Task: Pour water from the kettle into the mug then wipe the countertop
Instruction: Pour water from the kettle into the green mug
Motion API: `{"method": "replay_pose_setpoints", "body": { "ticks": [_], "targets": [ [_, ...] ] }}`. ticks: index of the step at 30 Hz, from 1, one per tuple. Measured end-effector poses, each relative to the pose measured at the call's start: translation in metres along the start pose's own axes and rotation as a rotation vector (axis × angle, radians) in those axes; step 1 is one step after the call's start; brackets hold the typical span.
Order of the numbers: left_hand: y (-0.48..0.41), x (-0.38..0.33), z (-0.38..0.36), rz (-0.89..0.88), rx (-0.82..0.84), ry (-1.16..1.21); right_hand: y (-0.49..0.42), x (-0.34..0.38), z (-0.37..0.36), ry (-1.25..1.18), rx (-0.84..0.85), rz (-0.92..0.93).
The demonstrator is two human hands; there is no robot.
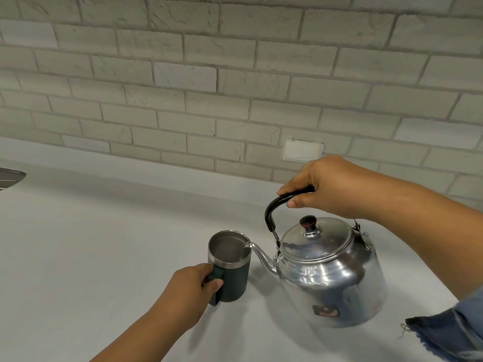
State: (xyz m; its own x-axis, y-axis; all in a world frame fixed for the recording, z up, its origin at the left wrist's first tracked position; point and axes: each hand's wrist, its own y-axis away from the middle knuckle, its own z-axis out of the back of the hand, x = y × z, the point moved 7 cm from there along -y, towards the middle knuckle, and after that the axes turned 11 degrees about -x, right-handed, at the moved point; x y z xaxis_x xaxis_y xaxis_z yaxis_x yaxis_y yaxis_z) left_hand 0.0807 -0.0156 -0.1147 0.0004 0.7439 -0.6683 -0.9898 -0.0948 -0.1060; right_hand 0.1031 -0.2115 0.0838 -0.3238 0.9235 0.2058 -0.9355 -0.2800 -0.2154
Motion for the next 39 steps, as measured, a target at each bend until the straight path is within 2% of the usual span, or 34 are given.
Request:
{"method": "replay_pose_setpoints", "body": {
  "ticks": [20,39],
  "targets": [
    [-0.001,-0.002,0.002,-0.05,-0.018,-0.007,-0.008,0.014,0.0,0.125,0.064,0.061],
    [0.0,-0.003,0.002,-0.025,-0.036,0.005,-0.013,0.016,0.001,0.173,0.081,0.095]
  ]
}}
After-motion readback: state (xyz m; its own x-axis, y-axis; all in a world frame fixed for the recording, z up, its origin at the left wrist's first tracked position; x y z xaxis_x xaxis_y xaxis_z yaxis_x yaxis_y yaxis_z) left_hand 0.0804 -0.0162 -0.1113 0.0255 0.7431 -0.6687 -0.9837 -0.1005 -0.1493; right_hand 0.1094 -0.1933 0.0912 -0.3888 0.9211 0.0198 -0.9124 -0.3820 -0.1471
